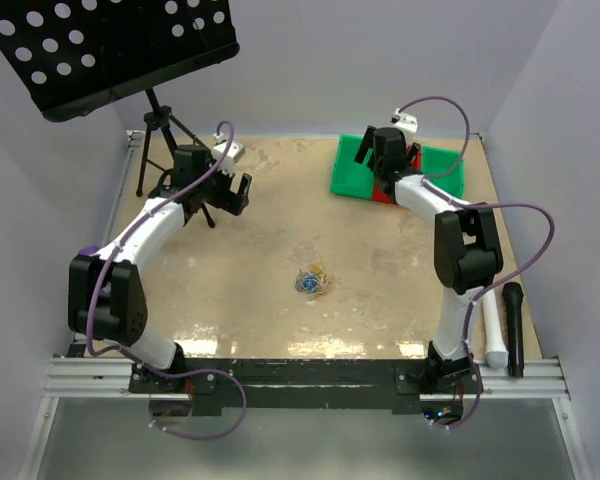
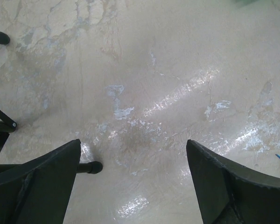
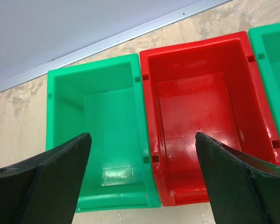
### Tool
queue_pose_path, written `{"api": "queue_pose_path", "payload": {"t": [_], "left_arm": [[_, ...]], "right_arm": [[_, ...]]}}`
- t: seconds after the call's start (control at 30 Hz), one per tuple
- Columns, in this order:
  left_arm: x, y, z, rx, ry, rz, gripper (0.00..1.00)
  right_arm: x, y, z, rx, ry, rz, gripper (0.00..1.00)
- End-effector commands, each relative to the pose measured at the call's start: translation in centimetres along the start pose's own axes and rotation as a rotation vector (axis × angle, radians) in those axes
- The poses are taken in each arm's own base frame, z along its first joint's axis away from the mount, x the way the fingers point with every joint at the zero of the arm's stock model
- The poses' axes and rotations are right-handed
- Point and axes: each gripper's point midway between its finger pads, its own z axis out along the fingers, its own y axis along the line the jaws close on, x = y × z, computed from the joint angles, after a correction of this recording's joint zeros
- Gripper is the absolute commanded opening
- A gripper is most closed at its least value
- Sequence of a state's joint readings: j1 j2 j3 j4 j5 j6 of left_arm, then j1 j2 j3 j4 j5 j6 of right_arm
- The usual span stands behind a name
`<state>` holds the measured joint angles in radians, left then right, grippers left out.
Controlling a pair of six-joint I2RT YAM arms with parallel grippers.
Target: Untangle the cables
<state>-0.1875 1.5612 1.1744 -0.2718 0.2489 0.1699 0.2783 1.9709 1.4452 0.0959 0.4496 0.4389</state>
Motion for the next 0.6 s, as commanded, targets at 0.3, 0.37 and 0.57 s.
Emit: {"api": "queue_pose_path", "payload": {"t": [0.3,0.37,0.57], "left_arm": [[-0.6,-5.4,0.5,0.178,-0.030,0.113,1.00],[-0.9,-6.9,0.7,0.203,-0.040,0.150,1.00],[0.0,-11.4,2.3,0.274,-0.008,0.251,1.00]], "right_arm": [[-0.2,0.1,2.7,0.085,0.001,-0.077,0.83],[0.9,-0.5,2.9,0.104,0.029,-0.092,0.76],[2.5,-0.3,2.7,0.101,0.055,-0.107,0.58]]}}
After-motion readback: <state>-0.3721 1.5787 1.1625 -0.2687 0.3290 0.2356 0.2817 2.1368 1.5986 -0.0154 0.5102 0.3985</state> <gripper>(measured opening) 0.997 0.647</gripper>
